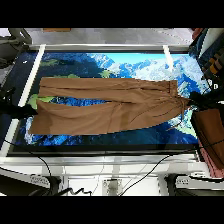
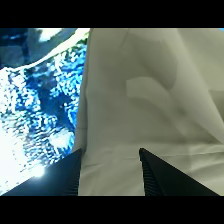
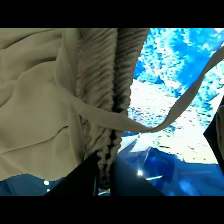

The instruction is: Fold the clothes and pants, and hang the long-sleeved shirts on hangers.

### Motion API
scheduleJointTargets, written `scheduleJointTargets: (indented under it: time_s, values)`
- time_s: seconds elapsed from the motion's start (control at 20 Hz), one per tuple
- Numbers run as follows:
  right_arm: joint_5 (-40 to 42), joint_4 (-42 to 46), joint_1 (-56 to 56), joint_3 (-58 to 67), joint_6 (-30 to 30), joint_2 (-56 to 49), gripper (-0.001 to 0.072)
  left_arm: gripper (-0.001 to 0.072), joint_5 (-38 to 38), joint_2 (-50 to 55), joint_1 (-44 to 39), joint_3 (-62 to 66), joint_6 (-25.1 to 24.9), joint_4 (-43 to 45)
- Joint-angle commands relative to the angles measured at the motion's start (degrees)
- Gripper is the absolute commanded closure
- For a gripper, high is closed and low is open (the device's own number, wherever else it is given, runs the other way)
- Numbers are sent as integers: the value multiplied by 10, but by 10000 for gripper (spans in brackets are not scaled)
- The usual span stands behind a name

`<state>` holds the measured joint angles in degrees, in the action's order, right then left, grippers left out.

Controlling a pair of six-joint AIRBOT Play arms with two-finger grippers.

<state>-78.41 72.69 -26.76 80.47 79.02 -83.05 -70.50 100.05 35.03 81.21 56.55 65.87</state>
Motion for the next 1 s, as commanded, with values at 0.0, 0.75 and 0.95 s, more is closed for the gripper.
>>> scheduleJointTargets:
  time_s: [0.0, 0.75, 0.95]
  values:
    - [-1, -5, 0, 0, 0, 0, 674, 269, 4, 6, 0, 0, 0, 2]
    - [-1, -9, 0, 1, 0, 0, 674, 694, -5, 21, -15, 0, 0, 1]
    - [-1, -9, 0, 1, 0, 1, 674, 694, -5, -25, -8, 6, -8, 1]
